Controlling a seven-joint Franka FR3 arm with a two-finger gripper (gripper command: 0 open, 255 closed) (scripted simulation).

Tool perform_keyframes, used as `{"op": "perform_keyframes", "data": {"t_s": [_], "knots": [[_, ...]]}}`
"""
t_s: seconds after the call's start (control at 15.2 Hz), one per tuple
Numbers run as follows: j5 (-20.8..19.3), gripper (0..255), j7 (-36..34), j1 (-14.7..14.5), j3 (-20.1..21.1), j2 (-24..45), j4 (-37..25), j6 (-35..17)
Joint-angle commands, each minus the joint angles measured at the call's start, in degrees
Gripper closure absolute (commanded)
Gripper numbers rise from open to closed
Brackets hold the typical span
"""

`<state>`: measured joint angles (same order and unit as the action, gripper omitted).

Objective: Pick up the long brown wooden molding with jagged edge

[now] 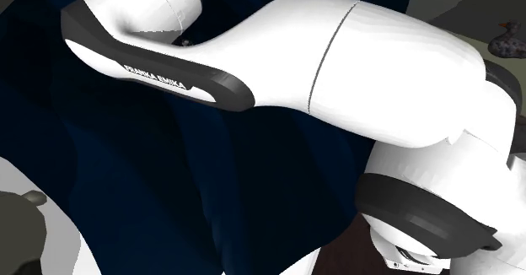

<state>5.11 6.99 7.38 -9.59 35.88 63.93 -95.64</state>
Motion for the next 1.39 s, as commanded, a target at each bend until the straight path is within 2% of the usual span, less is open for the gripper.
{"op": "perform_keyframes", "data": {"t_s": [0.0, 0.46, 0.92, 1.32], "knots": [[0.0, 255, 0.0, 0.0, 0.0, -0.1, 0.1, -0.1], [0.0, 255, 0.0, 0.0, 0.0, 0.1, -0.1, 0.0], [0.1, 255, -0.1, 0.6, 0.0, 1.3, -7.5, 6.2], [0.4, 255, -0.3, 1.4, 0.2, 4.0, -16.8, 12.8]]}}
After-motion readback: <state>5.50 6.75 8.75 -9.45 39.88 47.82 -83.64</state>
